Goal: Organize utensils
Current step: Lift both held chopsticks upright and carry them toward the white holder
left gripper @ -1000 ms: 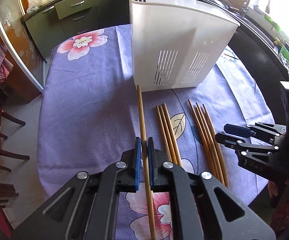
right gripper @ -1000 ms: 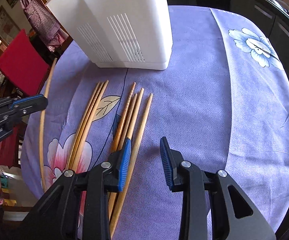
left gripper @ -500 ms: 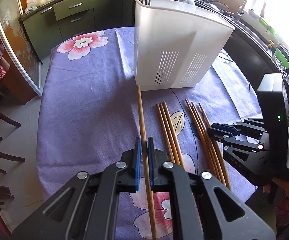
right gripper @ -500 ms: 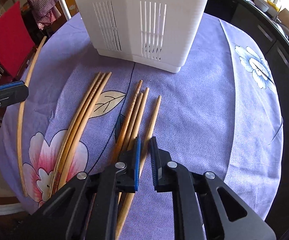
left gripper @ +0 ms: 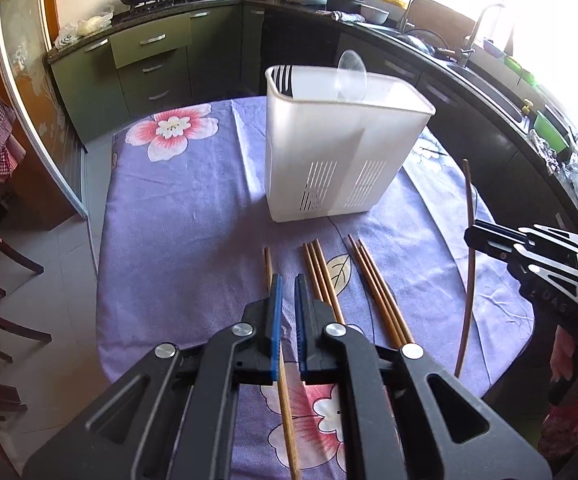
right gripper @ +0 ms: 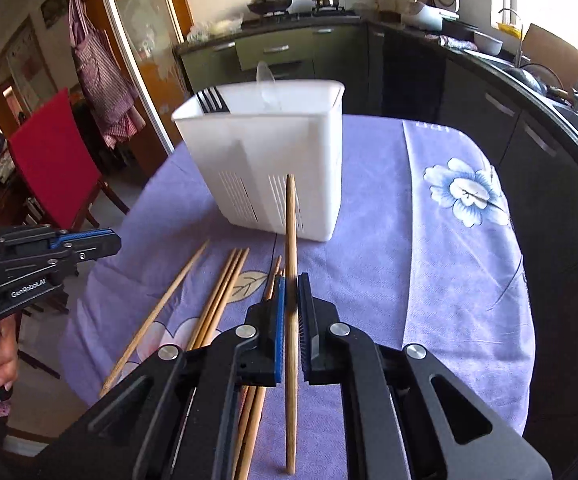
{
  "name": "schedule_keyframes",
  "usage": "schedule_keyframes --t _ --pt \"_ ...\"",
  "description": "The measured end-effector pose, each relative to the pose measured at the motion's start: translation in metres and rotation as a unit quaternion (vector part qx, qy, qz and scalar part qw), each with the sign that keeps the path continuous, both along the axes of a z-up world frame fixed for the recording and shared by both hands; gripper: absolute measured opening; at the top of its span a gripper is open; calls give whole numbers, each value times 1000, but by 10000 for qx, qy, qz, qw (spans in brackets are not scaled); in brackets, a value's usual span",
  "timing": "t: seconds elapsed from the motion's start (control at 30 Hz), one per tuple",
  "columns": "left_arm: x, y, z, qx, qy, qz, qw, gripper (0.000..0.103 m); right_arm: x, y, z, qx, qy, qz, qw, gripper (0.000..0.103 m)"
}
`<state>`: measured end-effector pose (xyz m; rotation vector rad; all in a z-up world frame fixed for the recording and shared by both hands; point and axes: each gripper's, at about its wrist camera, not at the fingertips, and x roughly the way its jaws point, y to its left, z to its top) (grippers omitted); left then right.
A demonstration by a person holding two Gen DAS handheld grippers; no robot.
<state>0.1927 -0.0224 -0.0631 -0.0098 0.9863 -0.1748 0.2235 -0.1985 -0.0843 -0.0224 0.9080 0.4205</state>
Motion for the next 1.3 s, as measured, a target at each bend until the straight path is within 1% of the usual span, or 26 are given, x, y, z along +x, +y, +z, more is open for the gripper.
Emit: schedule_keyframes --t 0.1,0.17,0.2,0.27,0.33,0.37,0.4,0.47,0.57,0.67,0.77,0.8,0.83,0.9,1.0,1.2,1.3 --pt "-2 -6 14 122 -172 -60 9998 3 -7 -10 16 145 -187 -11 9997 7" --pt "2 -8 14 227 -107 -87 9996 3 -13 -12 23 220 -224 1 9995 7" --pt "7 -9 9 326 10 -101 9994 3 -16 -14 25 246 -243 13 9994 7" --pt "18 -8 -6 315 283 -43 9991 4 -19 -16 30 289 -273 37 9992 7" --pt "33 -8 -29 401 639 -51 9971 8 -25 -18 32 348 -275 62 9990 7" --pt "40 -8 -41 377 816 -35 9959 11 -27 -19 33 378 -261 74 9989 7" --pt "48 -9 -53 384 990 -49 9943 12 -29 -20 33 389 -250 74 9989 7" --pt "61 -12 -72 443 1213 -107 9916 12 -30 -24 32 386 -250 51 9989 7" --pt "77 -17 -93 625 1385 -84 9883 12 -32 -29 33 406 -235 36 9989 7" --pt "86 -15 -108 759 1543 -6 9851 12 -33 -34 34 414 -231 17 9989 7" --pt "85 -16 -109 805 1541 -89 9847 12 -34 -37 35 415 -242 14 9988 7" --pt "85 -16 -108 802 1559 -95 9845 10 -34 -38 35 420 -241 13 9988 7" --pt "85 -17 -109 788 1585 -111 9841 6 -34 -38 36 431 -240 12 9988 7" --pt "83 -17 -107 732 1617 -144 9840 5 -33 -37 38 446 -262 29 9987 7" --pt "77 -15 -91 663 1432 -179 9873 5 -34 -35 47 443 -349 87 9984 7" --pt "45 -7 -27 434 760 -325 9956 5 -42 -35 75 442 -650 170 9968 7" --pt "24 -5 4 367 422 -396 9976 5 -44 -35 91 423 -810 175 9957 7"
